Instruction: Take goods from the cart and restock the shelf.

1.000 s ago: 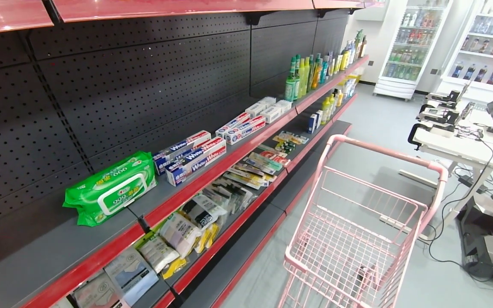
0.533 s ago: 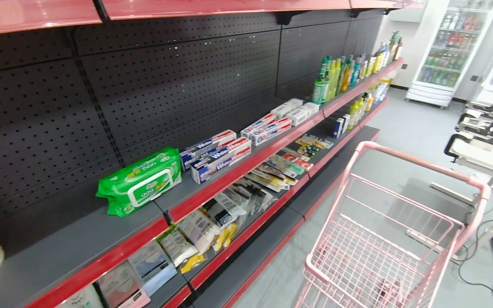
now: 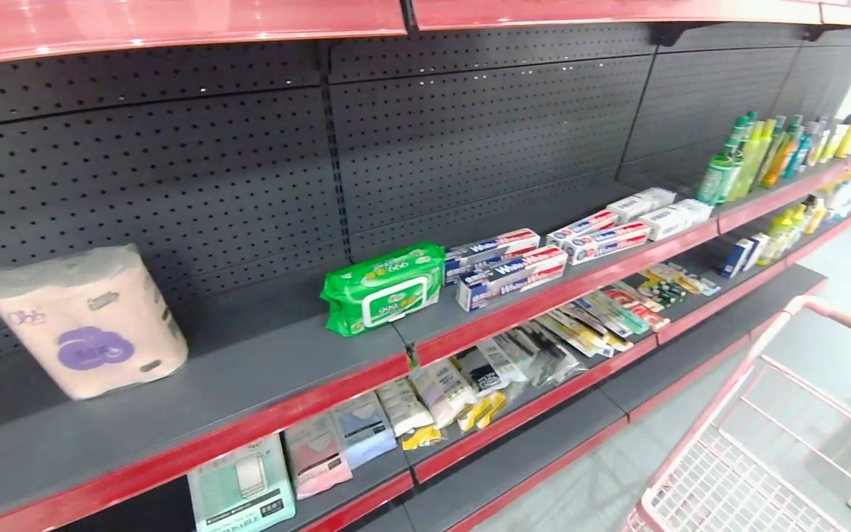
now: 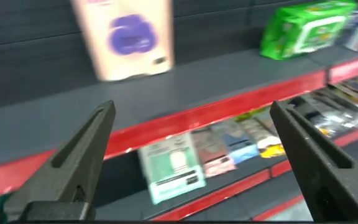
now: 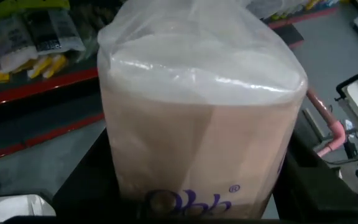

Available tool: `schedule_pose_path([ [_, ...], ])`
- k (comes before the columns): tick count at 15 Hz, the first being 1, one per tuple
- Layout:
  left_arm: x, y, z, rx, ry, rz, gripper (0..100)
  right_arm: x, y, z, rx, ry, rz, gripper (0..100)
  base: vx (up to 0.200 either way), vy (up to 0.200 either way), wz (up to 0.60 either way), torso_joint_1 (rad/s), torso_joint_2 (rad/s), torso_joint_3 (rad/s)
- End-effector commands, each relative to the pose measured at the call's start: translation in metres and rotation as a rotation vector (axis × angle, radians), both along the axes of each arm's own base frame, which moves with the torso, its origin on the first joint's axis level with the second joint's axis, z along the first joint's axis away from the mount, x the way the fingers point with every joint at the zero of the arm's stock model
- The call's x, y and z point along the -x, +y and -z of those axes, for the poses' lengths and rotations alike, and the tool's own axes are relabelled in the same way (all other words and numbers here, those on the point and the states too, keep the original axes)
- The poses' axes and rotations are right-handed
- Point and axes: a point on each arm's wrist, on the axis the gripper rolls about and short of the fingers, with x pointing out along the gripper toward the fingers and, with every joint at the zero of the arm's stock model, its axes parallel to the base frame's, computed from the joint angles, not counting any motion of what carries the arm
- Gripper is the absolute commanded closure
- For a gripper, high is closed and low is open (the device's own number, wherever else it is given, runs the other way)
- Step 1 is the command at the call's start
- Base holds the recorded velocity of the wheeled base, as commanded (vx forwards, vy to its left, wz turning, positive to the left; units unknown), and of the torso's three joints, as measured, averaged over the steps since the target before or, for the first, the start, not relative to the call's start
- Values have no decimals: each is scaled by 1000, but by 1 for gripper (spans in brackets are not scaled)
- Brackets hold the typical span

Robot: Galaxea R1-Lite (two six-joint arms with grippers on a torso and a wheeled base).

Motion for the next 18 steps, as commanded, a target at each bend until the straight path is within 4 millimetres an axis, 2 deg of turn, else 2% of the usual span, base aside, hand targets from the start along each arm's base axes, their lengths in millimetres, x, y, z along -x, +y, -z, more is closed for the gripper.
schedule_pose_path([
  [1,0,0,0,0,1,-1,0,1,0,0,5,-4,-7,100,0,0,600,2,2,2],
  [9,0,0,0,0,1,-1,0,5,1,5,18,-2,-27,100,0,0,600,3,3,2],
  [14,0,0,0,0,1,-1,0,8,3,2,-12,-78,-68,100,0,0,0,0,0,0],
  [18,0,0,0,0,1,-1,0,1,4,12,-114,-197,-103,100,0,0,0,0,0,0],
])
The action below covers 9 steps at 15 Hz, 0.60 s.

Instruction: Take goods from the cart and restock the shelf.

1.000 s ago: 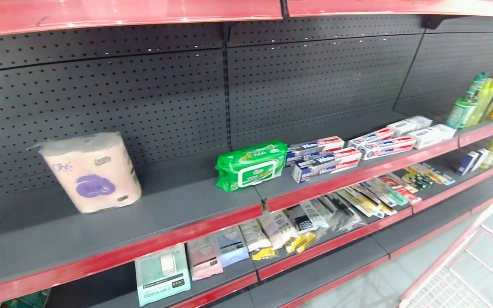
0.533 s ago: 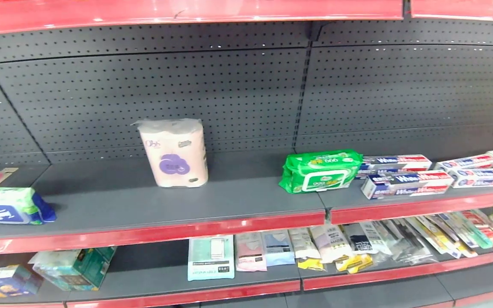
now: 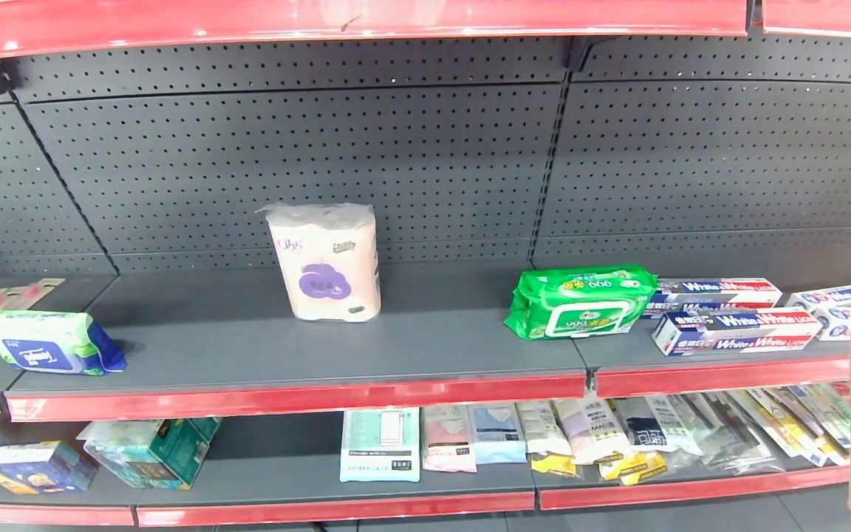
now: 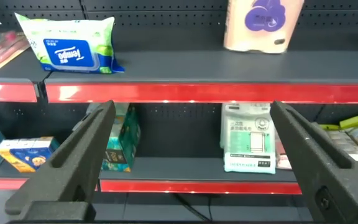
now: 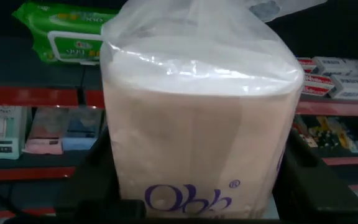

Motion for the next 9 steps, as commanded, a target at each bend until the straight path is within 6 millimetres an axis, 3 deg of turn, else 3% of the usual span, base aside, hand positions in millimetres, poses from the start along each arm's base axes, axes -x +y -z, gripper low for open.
schedule_pose_path([
  [1,0,0,0,0,1,-1,0,-3,1,10,-43,-1,-28,100,0,0,0,0,0,0],
  [9,0,0,0,-9,4,7,0,-9,1,9,-139,1,-21,100,0,0,0,0,0,0],
])
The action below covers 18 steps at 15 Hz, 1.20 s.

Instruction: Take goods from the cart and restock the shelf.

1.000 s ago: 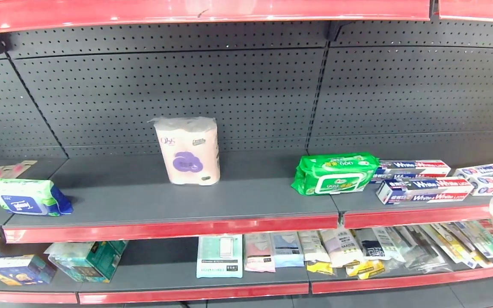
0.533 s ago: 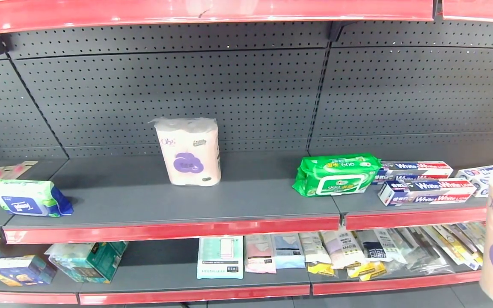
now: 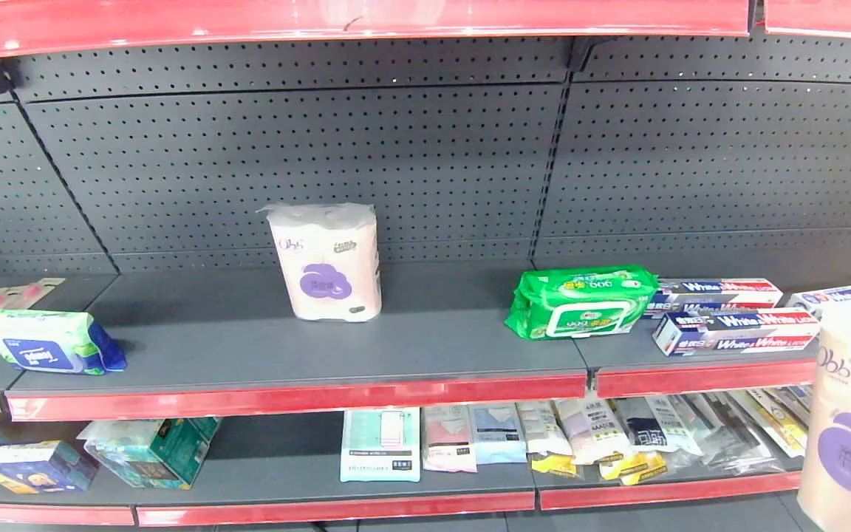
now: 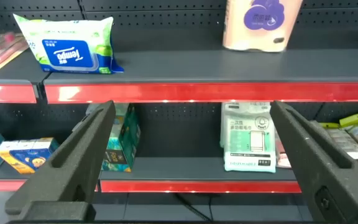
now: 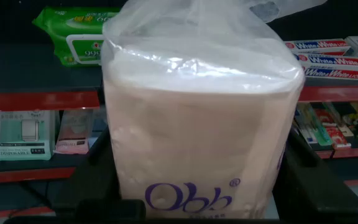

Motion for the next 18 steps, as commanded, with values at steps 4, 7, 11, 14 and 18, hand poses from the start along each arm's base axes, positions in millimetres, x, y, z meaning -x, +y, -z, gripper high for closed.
schedule_pose_path([
  [4,-3,0,-1,-11,34,0,0,-1,0,2,47,25,-7,100,0,0,0,0,0,0],
  [7,-6,1,-2,-7,83,33,0,-7,0,2,45,43,-18,100,0,0,0,0,0,0],
  [11,-10,0,-2,-11,131,-22,0,-5,-1,2,54,40,-10,100,0,0,0,0,0,0],
  [14,-46,2,-107,125,131,-80,0,-7,-1,-6,69,20,-11,100,0,0,0,0,0,0],
  [18,-151,18,-129,235,304,-163,0,-9,-1,-6,68,27,-14,100,0,0,0,0,0,0],
])
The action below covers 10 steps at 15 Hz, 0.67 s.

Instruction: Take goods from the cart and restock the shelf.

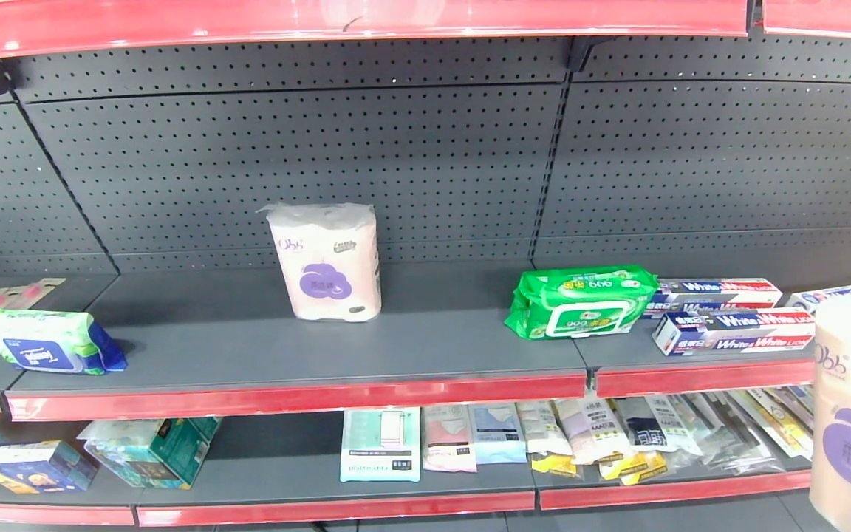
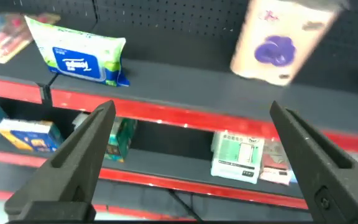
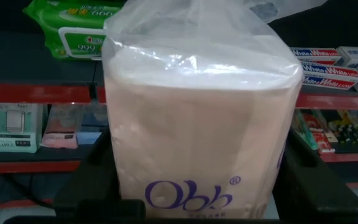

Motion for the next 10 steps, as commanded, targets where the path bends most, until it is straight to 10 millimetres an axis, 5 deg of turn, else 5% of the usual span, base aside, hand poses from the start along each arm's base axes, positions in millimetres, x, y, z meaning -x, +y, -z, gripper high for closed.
schedule_pose_path([
  [1,-129,20,-16,85,206,-61,0,-3,0,-3,-1,2,-1,100,0,0,0,0,0,0],
  [4,-179,29,-1,-11,172,108,0,-1,0,1,-2,8,-4,100,0,0,0,0,0,0],
  [6,-192,36,7,-132,167,353,0,-3,0,1,-2,14,-3,100,0,0,0,0,0,0],
  [10,-225,48,17,-122,171,522,0,-4,0,1,-1,20,-3,100,0,0,0,0,0,0],
])
